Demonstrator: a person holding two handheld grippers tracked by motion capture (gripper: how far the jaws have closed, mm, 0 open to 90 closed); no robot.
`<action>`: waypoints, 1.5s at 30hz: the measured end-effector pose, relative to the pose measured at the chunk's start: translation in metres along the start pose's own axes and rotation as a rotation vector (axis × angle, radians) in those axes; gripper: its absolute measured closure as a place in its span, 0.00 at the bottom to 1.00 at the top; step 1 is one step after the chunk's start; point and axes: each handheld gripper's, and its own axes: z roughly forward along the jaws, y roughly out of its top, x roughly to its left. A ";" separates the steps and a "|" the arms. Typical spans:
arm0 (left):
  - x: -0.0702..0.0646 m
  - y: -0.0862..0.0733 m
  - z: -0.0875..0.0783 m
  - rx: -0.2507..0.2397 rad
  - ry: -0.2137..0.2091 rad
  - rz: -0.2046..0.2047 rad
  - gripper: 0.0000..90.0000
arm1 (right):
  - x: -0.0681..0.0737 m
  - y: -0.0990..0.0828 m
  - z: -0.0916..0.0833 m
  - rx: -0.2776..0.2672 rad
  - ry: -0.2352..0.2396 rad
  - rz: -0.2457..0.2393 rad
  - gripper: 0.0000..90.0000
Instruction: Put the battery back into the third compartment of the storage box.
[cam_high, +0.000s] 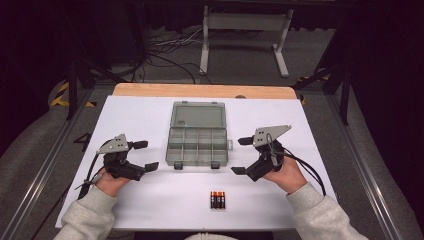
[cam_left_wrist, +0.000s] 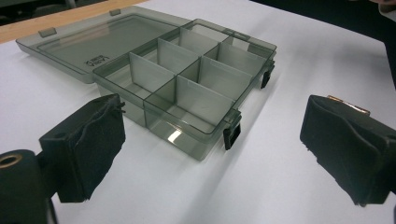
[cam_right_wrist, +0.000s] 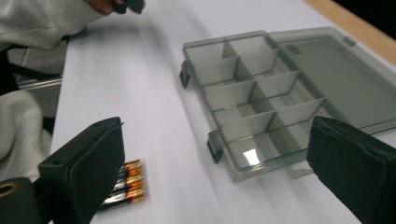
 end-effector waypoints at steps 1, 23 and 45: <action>0.000 0.000 0.000 0.000 0.000 0.000 0.08 | 0.001 -0.001 0.002 0.017 0.006 -0.006 0.05; 0.000 0.000 -0.001 0.001 -0.011 0.002 0.08 | 0.033 -0.017 0.030 0.165 0.118 -0.058 0.05; 0.000 0.000 -0.003 -0.008 -0.013 -0.004 0.09 | 0.052 -0.044 0.062 0.281 0.201 -0.060 0.05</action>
